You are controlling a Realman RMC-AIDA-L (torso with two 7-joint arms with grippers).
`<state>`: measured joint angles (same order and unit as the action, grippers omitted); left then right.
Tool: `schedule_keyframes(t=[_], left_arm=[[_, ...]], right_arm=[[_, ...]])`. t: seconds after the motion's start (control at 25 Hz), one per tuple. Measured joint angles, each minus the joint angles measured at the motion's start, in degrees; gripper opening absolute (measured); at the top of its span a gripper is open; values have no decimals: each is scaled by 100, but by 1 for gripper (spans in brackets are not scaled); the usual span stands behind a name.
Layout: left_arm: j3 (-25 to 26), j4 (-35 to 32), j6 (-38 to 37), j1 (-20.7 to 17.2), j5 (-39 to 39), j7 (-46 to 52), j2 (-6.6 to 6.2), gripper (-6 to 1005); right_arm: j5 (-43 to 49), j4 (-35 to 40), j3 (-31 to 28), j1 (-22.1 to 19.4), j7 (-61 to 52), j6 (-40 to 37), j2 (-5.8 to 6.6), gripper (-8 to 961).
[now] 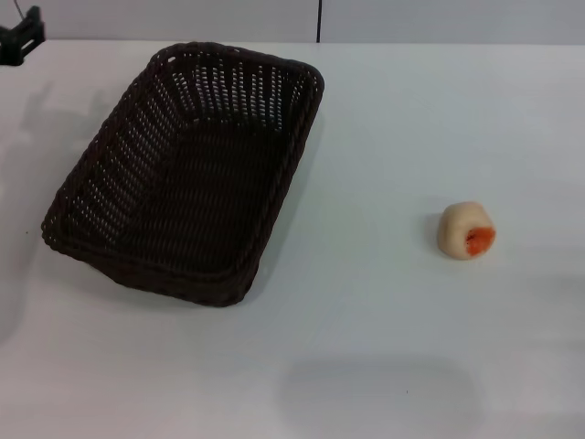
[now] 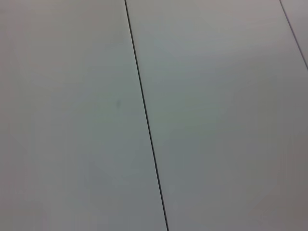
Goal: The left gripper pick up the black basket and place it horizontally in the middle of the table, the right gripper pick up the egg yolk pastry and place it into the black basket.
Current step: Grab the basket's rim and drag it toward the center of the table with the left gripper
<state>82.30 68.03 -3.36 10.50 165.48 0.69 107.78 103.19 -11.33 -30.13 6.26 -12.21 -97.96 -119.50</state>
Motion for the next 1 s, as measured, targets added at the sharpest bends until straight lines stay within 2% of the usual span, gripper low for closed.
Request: schedule_keyframes(t=[0.04,0.12,0.2,0.24,0.28,0.32,0.4,0.44,0.48,0.52,0.56,0.72,1.0], left_arm=[[4,226,449,38,-1,-25,-36,796],[59,879,1856,181,-15,-363,-73,795],[225,1242,2781,299,-40,-766,26,795],[444,1484,3497,423,-58,-1138,169,795],[850,1758,4395,599,-75,-1666,470,794],[1027,1844,4644,658,-75,-1867,598,794],[1550,2141,5457,833,-86,-2567,970,794],[1550,2141,5457,833,-86,-2567,970,793],[1694,2254,5707,890,-93,-2764,1057,793],[1694,2254,5707,890,-93,-2764,1057,793],[1706,2492,6151,1004,-172,-2829,1051,793],[1778,2687,6891,1258,-173,-2470,1031,792],[1825,2272,7653,1684,-181,-2327,1029,790]], right_arm=[[0,0,7,0,0,7,-1,846],[0,-1,24,1,-1,21,-2,846],[-1,0,57,19,-1,36,-1,846],[0,-1,75,30,-1,40,-2,846],[-1,-1,96,43,-1,48,0,846],[-1,-1,109,52,-1,61,0,846],[-1,0,124,76,-1,95,0,846],[-1,1,132,87,-1,123,0,846],[-1,2,138,98,-1,149,0,846],[-1,8,143,103,-1,184,0,846],[-1,19,146,104,-1,218,1,846],[-1,19,165,102,3,278,-3,846],[-8,10,213,86,4,282,-1,846]])
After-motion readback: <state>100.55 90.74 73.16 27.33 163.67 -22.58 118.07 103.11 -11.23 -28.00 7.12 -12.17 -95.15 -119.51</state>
